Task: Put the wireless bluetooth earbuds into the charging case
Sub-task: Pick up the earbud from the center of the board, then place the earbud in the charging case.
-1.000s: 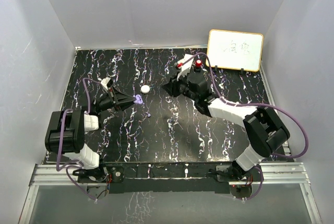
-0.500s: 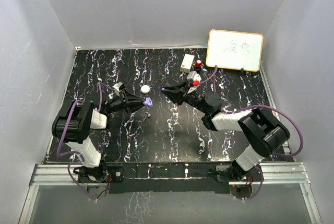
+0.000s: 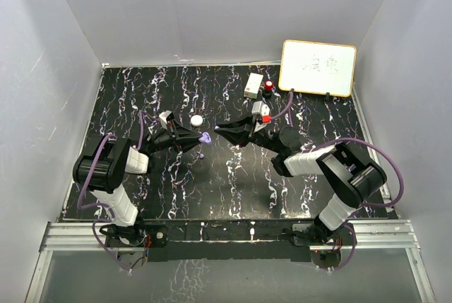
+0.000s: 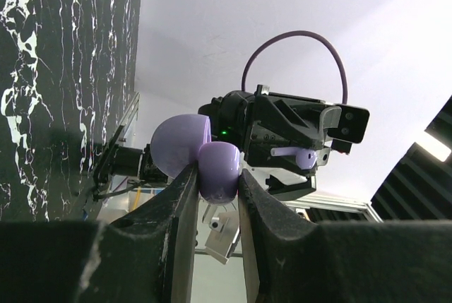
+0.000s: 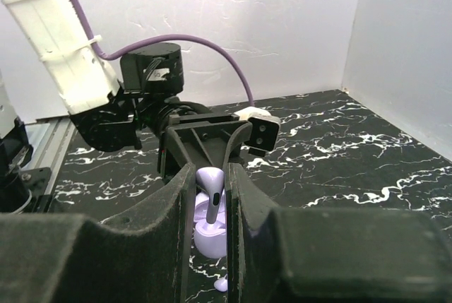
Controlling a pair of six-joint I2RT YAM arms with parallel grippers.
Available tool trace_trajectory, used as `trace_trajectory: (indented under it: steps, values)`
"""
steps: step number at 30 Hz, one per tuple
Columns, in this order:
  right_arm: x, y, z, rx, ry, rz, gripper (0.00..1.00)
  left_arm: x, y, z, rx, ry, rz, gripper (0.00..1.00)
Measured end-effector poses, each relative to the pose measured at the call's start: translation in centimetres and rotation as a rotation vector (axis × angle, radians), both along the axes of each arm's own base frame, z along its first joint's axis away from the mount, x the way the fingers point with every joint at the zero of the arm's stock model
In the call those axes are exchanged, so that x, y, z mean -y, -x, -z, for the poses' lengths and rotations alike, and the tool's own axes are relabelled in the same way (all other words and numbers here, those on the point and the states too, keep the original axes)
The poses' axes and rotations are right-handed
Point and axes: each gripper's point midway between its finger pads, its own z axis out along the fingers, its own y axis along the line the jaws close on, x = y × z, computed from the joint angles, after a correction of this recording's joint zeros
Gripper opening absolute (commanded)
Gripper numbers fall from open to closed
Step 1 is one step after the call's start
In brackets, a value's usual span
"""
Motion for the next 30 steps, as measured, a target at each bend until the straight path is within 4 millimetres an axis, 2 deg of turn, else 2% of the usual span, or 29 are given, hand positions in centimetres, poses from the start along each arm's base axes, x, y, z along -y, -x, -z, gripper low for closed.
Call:
trace_trajectory:
  steps: [7, 17, 30]
  values:
    - [-0.3, 1.0, 0.3, 0.042, 0.03, -0.052, 0.0, 0.6, 0.4, -0.4, 0.08, -0.018, 0.019, 0.0]
    - [-1.0, 1.6, 1.6, 0.062, 0.072, -0.115, 0.0, 1.0, 0.9, -3.1, 0.306, -0.097, 0.041, 0.0]
    - [-1.3, 1.6, 1.4, 0.068, 0.074, -0.137, 0.0, 1.1, 1.3, -1.9, 0.292, -0.137, 0.063, 0.0]
